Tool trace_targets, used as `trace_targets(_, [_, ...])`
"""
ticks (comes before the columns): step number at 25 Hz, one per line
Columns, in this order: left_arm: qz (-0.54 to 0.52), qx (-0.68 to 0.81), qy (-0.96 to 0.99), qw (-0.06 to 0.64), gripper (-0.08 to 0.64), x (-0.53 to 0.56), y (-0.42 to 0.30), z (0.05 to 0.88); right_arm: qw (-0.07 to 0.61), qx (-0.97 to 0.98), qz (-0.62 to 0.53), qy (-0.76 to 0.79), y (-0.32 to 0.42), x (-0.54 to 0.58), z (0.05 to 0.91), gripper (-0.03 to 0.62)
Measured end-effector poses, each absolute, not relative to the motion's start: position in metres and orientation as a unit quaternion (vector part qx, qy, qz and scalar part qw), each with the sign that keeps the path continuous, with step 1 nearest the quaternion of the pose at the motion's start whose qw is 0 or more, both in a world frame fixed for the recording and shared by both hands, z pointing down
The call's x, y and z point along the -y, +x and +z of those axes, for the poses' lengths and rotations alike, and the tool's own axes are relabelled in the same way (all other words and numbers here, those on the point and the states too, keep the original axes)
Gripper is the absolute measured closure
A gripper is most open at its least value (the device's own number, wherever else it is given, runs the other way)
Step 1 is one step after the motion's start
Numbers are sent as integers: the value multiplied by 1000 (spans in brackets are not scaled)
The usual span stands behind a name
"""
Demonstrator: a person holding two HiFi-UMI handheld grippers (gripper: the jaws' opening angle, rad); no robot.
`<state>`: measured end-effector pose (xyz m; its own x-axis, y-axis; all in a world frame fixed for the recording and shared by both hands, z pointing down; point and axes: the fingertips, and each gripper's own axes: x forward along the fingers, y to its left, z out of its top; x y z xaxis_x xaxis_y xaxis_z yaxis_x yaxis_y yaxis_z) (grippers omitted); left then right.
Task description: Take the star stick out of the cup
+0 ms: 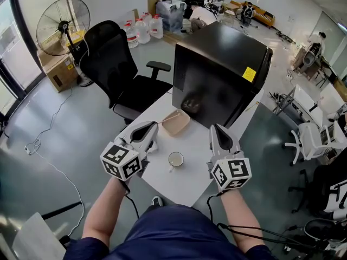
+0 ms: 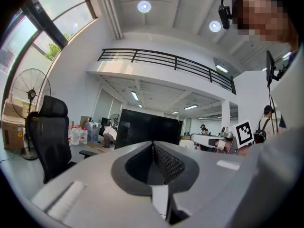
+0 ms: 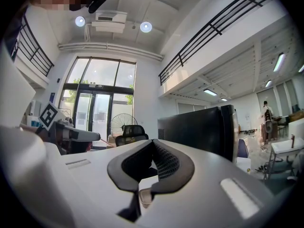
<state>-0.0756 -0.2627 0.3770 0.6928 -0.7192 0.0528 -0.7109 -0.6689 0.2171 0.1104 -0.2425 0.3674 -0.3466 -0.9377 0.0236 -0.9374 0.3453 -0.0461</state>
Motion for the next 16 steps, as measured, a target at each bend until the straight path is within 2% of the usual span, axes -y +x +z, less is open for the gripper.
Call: trace_targets(16, [-21,388,914,119,551,270,-83,385,-2,-814,-22,-581,108,246,373,586])
